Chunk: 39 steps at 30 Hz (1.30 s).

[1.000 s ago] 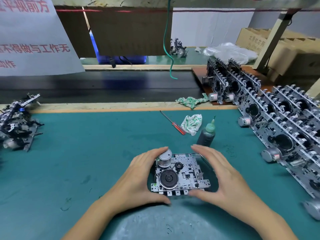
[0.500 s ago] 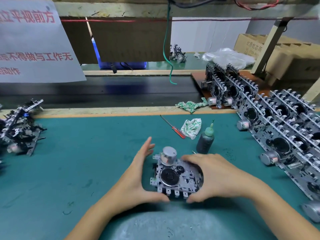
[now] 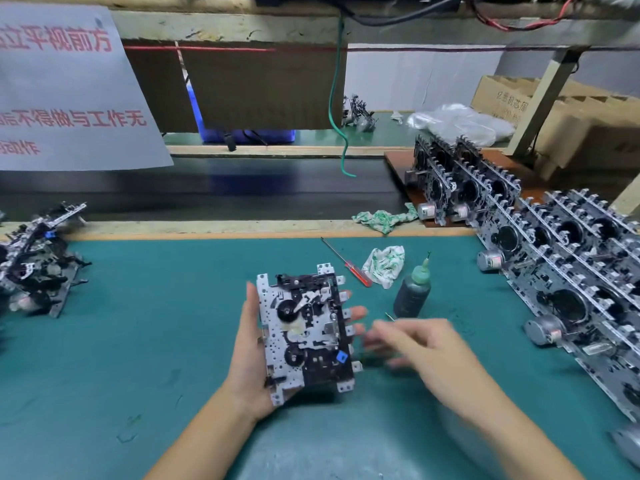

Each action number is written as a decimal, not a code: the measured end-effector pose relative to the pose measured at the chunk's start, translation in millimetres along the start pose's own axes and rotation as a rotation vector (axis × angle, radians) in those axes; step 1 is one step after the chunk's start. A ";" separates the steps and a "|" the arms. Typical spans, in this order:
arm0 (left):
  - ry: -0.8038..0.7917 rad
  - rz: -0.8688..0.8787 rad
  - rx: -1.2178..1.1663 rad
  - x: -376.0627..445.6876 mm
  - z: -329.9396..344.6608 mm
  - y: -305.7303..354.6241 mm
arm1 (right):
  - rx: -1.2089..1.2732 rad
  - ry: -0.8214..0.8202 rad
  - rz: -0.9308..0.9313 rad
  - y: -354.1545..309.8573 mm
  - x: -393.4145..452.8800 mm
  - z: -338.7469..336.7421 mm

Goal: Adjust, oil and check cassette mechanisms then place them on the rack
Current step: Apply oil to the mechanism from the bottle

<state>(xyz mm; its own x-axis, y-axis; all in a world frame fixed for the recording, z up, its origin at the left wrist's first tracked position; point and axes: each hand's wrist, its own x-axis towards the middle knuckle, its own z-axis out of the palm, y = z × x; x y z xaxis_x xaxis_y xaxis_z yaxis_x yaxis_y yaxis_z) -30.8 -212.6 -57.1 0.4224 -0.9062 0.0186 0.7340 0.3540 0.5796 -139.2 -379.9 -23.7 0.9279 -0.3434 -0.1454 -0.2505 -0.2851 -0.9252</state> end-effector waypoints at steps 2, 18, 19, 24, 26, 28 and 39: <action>0.103 -0.003 0.002 2.7 -11.4 1.7 | -0.531 0.305 -0.020 3.8 0.4 -4.3; 0.343 -0.218 -0.110 16.1 -26.7 -10.0 | 0.092 -0.615 0.182 -4.2 26.7 -4.1; 0.338 -0.223 -0.109 16.1 -26.7 -10.3 | 0.078 -0.609 0.187 -3.5 27.4 -2.3; 0.339 -0.227 -0.115 16.5 -28.4 -11.0 | 0.119 -0.527 0.131 4.7 31.0 1.4; 0.337 -0.228 -0.132 16.0 -28.3 -11.2 | 0.075 -0.536 0.104 5.8 30.9 2.1; 0.341 -0.227 -0.121 16.8 -26.9 -11.1 | 0.074 -0.538 0.137 7.0 30.5 1.5; 0.385 -0.237 -0.077 19.9 -20.9 -8.9 | 0.036 -0.473 0.157 13.1 27.9 3.3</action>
<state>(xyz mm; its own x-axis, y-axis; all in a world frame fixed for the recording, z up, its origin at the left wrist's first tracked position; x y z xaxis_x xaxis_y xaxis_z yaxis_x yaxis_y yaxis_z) -17.8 -228.9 -79.0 0.3947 -0.8174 -0.4196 0.8652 0.1770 0.4692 -115.7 -390.3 -41.0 0.9056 0.0661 -0.4189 -0.3949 -0.2282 -0.8899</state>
